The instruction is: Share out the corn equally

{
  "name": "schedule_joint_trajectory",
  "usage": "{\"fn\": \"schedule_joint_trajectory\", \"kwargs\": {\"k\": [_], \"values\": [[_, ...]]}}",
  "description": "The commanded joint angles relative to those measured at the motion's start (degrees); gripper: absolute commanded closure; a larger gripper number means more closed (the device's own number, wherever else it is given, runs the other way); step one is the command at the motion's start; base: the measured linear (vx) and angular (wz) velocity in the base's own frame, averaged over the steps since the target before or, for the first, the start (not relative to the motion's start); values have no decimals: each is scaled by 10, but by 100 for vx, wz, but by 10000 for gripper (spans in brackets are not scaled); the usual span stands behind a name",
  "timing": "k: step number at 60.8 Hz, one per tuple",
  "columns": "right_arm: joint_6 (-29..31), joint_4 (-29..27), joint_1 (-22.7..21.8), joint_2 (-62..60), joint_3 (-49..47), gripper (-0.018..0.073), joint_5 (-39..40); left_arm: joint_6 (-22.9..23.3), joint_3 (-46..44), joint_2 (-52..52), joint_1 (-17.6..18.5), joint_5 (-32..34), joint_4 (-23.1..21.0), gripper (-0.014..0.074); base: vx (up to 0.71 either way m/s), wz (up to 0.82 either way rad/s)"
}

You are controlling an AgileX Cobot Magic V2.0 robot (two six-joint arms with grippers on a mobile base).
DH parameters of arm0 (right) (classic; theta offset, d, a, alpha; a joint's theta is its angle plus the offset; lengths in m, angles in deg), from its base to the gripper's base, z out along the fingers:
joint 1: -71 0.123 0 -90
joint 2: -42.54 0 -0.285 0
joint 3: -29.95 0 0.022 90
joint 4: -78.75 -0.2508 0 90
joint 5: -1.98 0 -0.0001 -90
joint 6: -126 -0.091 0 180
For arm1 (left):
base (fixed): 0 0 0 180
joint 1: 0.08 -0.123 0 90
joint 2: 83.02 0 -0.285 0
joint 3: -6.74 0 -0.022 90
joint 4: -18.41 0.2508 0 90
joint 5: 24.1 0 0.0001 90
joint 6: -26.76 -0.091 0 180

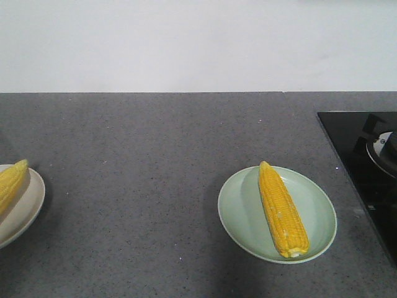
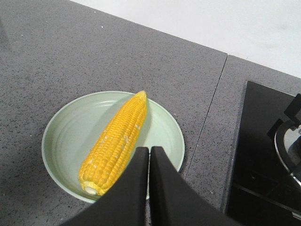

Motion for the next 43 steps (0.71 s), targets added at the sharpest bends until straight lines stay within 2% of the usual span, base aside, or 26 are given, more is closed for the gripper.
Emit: {"fn": "schedule_joint_trajectory", "kwargs": {"k": [1, 43], "values": [[1, -8, -3, 3, -14, 564, 34, -1, -14, 1, -2, 60, -17, 604, 0, 0], [1, -9, -3, 3, -14, 564, 31, -1, -14, 1, -2, 46, -16, 603, 0, 0]]}}
